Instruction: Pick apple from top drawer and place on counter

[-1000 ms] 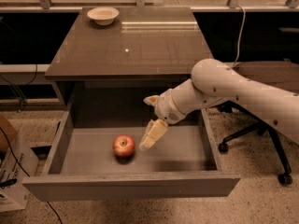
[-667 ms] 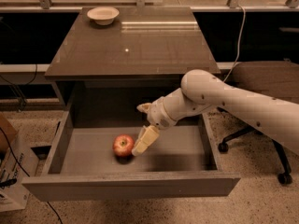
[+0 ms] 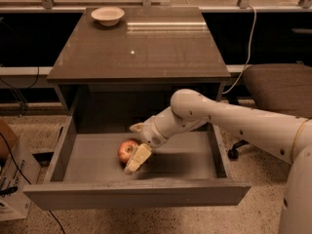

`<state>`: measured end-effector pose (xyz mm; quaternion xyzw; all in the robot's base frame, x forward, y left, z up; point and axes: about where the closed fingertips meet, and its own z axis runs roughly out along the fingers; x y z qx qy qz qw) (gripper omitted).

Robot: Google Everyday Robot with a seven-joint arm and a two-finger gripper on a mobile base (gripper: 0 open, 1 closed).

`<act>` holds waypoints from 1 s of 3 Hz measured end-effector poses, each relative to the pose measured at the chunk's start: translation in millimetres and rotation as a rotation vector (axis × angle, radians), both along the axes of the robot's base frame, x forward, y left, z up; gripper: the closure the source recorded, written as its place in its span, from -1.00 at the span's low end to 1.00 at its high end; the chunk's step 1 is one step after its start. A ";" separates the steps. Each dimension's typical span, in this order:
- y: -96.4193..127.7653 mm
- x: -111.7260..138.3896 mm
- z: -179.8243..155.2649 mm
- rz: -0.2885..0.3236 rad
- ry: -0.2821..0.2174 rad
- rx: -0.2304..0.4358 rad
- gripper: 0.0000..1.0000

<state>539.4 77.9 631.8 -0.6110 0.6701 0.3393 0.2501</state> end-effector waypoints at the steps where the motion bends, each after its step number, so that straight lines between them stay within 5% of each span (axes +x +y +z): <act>1: 5.5 -4.6 -4.0 -0.001 0.019 0.016 -0.52; 3: -5.7 -7.7 4.0 -0.044 0.037 0.052 0.41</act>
Offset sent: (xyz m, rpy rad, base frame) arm -0.0057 -0.0067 0.0048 0.0431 0.0242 -0.0470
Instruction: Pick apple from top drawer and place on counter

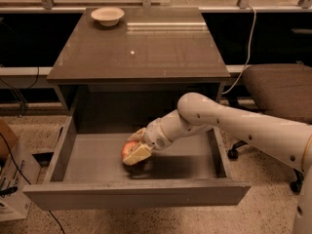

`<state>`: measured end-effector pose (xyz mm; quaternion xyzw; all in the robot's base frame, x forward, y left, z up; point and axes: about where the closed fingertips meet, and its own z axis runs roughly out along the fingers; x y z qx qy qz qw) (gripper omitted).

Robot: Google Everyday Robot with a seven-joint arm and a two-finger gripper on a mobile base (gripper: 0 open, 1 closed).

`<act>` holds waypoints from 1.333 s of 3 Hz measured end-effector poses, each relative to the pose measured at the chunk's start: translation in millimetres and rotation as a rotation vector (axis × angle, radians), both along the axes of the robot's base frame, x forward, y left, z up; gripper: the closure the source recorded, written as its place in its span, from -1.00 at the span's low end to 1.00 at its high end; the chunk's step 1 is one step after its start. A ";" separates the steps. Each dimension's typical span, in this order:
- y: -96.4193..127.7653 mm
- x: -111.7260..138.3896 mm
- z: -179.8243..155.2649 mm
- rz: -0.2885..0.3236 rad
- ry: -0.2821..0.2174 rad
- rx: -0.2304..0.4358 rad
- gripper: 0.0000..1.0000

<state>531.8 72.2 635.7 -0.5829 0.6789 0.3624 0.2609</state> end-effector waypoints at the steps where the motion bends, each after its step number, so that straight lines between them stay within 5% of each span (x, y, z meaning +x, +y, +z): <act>1: -23.6 4.3 41.1 -0.008 -0.013 0.102 0.98; 2: -56.2 11.9 106.9 0.016 -0.075 0.116 1.00; 3: -108.8 58.6 220.5 -0.043 -0.193 0.026 1.00; 4: -124.9 98.0 267.8 -0.115 -0.225 -0.043 1.00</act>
Offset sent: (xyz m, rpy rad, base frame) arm 0.0204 -0.0981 0.1861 0.1296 -0.1491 0.0394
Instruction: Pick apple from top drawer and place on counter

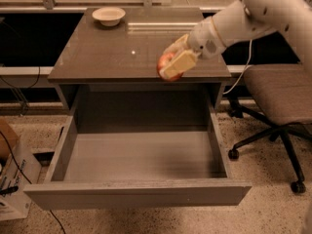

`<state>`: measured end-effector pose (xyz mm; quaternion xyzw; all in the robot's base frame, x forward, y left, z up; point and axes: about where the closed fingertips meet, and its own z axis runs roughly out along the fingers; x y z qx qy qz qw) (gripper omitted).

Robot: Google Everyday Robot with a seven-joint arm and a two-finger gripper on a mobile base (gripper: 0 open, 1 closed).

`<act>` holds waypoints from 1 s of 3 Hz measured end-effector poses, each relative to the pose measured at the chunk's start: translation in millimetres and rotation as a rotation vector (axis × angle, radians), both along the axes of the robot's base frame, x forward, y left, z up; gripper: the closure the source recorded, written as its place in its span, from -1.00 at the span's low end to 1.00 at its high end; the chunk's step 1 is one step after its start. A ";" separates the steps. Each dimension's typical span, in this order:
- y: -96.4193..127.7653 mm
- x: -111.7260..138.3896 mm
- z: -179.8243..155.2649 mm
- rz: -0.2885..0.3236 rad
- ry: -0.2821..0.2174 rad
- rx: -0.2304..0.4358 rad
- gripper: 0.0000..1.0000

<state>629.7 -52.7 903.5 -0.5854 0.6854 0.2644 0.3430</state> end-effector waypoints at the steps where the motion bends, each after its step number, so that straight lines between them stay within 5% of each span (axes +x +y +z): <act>1: -11.3 60.4 11.7 -0.160 0.037 0.002 1.00; 3: -6.8 146.7 -18.6 -0.409 0.206 0.153 1.00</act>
Offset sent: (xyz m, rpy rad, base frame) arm 0.1796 -0.0280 -0.0022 0.1694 0.2169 -0.4961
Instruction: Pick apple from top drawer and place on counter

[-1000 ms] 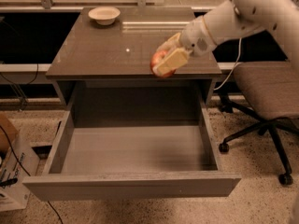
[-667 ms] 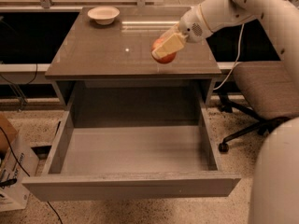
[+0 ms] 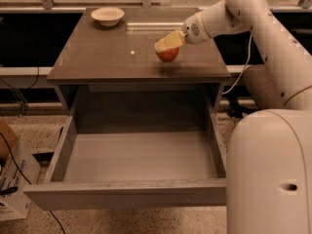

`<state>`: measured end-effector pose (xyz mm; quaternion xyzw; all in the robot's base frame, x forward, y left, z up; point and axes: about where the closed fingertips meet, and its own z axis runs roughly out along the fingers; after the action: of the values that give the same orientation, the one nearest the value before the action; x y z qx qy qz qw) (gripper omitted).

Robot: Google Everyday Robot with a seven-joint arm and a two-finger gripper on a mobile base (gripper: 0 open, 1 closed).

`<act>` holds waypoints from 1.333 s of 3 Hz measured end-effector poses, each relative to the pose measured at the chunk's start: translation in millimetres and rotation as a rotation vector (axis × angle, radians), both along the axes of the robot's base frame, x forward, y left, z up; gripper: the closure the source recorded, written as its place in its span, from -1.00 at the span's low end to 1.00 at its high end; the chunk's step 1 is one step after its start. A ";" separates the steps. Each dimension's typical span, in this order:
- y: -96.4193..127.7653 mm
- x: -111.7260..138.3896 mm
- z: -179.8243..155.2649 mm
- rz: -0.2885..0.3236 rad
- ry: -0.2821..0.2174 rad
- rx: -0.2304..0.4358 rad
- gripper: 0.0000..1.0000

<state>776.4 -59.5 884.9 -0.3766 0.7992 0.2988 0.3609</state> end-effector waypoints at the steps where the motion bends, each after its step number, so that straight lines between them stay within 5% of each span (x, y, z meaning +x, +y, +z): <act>1: 14.7 24.1 -17.4 -0.059 0.058 0.075 1.00; 2: 27.2 37.5 -22.6 -0.074 0.074 0.131 0.49; 4: 34.6 37.3 -28.1 -0.063 0.083 0.128 -0.59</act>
Offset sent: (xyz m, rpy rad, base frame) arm 0.0562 0.0310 -0.0196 0.1963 0.0779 -0.1000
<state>813.7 -24.8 856.8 -0.3146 0.8041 0.3531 0.3603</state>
